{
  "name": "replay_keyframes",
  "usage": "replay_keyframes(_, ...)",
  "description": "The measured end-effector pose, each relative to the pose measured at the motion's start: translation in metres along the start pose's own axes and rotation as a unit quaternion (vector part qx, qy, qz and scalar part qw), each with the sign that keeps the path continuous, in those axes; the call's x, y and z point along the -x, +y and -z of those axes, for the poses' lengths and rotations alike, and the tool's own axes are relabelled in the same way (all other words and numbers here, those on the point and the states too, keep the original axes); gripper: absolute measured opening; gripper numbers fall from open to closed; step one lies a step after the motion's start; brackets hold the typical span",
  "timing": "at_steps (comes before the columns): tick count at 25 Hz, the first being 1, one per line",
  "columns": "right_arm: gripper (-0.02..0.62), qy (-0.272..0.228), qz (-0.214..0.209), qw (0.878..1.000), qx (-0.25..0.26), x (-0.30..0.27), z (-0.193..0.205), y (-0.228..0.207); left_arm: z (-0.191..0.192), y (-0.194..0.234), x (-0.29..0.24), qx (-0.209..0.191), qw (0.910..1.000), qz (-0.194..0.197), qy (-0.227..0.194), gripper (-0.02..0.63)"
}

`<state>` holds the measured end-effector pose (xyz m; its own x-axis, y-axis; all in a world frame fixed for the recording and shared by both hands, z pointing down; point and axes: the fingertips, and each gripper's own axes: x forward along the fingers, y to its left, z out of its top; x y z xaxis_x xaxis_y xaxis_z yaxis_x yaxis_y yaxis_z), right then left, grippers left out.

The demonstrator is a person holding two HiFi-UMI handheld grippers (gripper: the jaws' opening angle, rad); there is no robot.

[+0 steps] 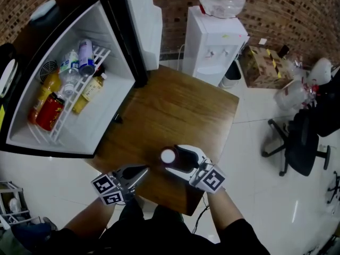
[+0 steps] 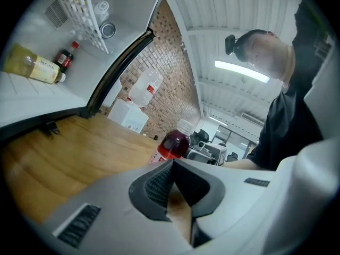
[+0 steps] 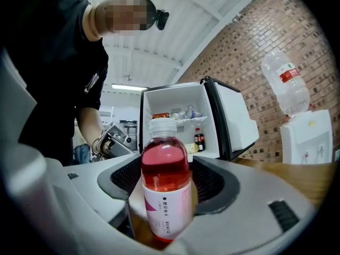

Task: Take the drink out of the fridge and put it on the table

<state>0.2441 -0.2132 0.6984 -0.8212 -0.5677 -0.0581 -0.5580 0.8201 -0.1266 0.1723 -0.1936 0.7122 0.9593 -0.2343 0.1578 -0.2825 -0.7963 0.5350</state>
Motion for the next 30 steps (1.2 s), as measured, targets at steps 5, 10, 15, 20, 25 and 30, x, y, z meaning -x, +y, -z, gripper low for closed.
replay_keyframes(5,0.354,0.008,0.031,0.999,-0.013,0.024,-0.006,-0.012,-0.012,-0.001,0.003,-0.006,0.9996,-0.023,-0.014,-0.003)
replay_keyframes(10,0.346,0.035,0.067,0.997,-0.029,0.070,-0.011,-0.009,-0.029,-0.023,0.014,-0.021,0.9988,-0.031,-0.032,-0.003)
replay_keyframes(15,0.219,0.034,0.116,0.992,-0.032,0.096,-0.027,0.022,-0.048,-0.055,0.060,-0.028,0.9975,-0.025,-0.061,-0.003)
replay_keyframes(20,0.213,0.048,0.159,0.985,-0.041,0.097,-0.056,0.100,-0.040,-0.104,0.134,-0.062,0.9956,0.003,-0.069,-0.003)
replay_keyframes(25,0.183,0.039,0.185,0.980,-0.059,0.069,-0.082,0.211,-0.011,-0.166,0.244,-0.123,0.9918,0.004,-0.036,-0.003)
replay_keyframes(30,0.181,0.051,0.188,0.977,-0.084,0.050,-0.114,0.273,-0.018,-0.203,0.316,-0.124,0.9901,-0.012,-0.064,-0.003)
